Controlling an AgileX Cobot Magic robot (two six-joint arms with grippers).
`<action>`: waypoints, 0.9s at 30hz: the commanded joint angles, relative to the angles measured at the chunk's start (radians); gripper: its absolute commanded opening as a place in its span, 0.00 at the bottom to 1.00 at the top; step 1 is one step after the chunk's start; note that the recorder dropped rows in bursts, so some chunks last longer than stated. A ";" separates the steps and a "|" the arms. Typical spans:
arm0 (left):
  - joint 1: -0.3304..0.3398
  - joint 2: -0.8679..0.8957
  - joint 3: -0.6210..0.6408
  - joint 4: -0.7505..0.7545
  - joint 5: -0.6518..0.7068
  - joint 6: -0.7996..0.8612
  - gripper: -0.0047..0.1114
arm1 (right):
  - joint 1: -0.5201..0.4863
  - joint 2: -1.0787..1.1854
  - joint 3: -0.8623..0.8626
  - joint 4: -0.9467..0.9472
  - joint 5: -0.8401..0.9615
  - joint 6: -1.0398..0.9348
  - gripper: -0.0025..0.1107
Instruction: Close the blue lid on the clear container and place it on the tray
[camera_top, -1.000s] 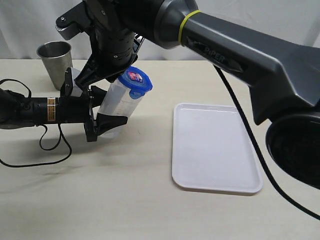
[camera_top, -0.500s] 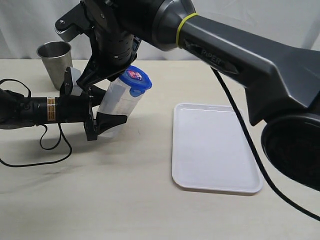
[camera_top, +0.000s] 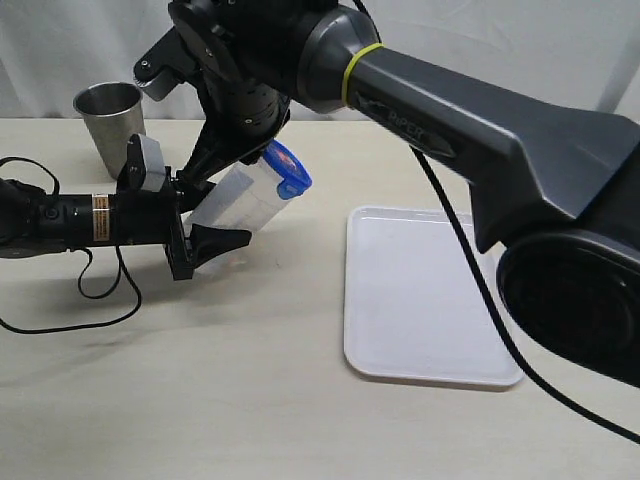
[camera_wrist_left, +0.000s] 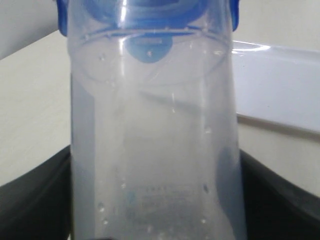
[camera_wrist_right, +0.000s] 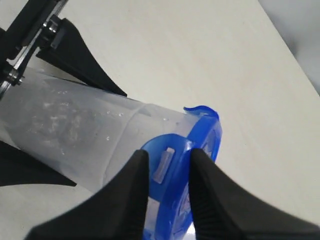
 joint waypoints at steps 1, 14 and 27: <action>-0.009 -0.006 0.003 0.017 -0.070 0.054 0.04 | 0.013 0.047 -0.045 0.158 0.022 -0.038 0.21; -0.009 -0.006 0.003 0.013 -0.070 0.086 0.04 | -0.015 -0.174 -0.077 0.200 0.022 -0.060 0.20; -0.009 -0.020 0.003 -0.005 -0.070 0.088 0.04 | -0.117 -0.417 0.456 0.438 -0.547 -0.138 0.06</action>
